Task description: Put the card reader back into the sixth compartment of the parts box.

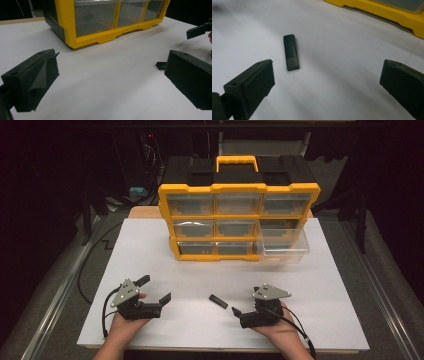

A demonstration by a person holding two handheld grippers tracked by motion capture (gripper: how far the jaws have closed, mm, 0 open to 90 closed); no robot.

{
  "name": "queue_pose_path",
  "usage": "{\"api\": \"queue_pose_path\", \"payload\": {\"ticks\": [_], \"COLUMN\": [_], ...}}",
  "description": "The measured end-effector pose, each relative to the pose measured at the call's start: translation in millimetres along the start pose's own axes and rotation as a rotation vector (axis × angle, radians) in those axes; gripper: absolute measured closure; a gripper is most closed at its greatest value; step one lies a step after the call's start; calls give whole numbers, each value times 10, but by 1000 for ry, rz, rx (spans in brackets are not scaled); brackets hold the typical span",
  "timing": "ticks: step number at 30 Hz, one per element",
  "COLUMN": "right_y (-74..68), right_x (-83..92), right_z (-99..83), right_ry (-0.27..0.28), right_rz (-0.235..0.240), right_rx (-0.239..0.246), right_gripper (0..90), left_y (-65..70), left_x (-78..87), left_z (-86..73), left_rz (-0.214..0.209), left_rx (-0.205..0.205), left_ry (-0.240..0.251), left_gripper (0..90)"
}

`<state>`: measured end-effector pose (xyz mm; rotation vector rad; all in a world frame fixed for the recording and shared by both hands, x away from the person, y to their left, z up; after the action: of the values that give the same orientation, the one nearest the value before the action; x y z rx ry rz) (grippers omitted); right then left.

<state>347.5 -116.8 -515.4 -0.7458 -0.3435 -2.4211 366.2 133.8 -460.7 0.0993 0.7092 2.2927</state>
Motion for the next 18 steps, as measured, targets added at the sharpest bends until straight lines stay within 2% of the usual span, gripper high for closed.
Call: {"api": "queue_pose_path", "payload": {"ticks": [18], "right_y": [-261], "right_x": [-207], "right_z": [223], "right_ry": [20], "right_rz": [41], "right_rx": [23], "right_gripper": [13], "left_y": [-33], "left_x": [22], "left_z": [45], "left_rz": [8], "left_rx": [-1], "left_ry": [15], "left_gripper": [4]}}
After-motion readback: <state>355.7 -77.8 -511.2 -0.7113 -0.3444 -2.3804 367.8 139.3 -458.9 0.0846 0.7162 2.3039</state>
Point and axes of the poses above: each handheld gripper's, and its own axes: x roughly backward along the jaws, z roughly out of its top, y roughly to its right, the point moved 9 cm from there along -x, roughly forward along the jaws, and after that the axes turned 8 degrees about -z, right-handed, at the moved point
